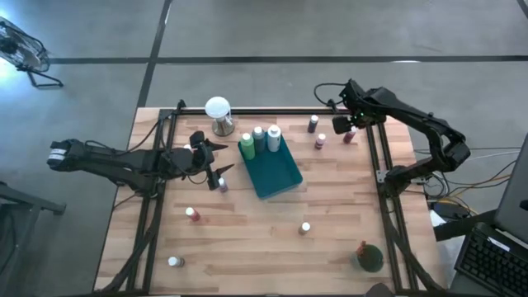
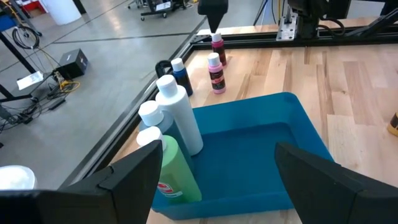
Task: Pick & Place Paint Supplies
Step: Put the pink paint bottle into the blue bin
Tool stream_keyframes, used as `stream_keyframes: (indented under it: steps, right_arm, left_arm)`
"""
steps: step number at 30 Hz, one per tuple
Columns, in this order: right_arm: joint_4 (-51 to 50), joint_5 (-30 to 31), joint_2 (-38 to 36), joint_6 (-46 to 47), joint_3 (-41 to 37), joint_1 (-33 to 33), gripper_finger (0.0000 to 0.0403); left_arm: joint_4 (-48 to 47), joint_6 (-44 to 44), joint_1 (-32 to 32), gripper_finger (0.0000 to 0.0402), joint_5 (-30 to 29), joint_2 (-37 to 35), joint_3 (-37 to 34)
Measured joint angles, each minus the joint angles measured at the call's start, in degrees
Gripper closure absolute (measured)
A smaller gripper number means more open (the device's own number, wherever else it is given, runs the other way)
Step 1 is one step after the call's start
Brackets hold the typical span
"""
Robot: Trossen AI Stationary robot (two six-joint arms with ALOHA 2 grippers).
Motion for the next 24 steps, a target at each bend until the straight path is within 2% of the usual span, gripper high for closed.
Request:
stream_keyframes:
  steps: [13, 21, 24]
  right_arm:
    - [3.5, 0.0, 0.0, -0.2, -4.2, -1.0, 0.0132]
    - [3.9, -0.1, 0.0, -0.6, -3.9, -1.0, 0.0157]
    - [4.0, -2.0, 0.3, -0.7, -4.0, -1.0, 0.0166]
  left_arm:
    - [0.0, 0.0, 0.0, 0.0087, 0.0, 1.5, 0.0]
    - [0.0, 0.1, 0.0, 0.0087, 0.0, 2.0, 0.0]
    - [0.0, 0.1, 0.0, 0.0087, 0.0, 2.0, 0.0]
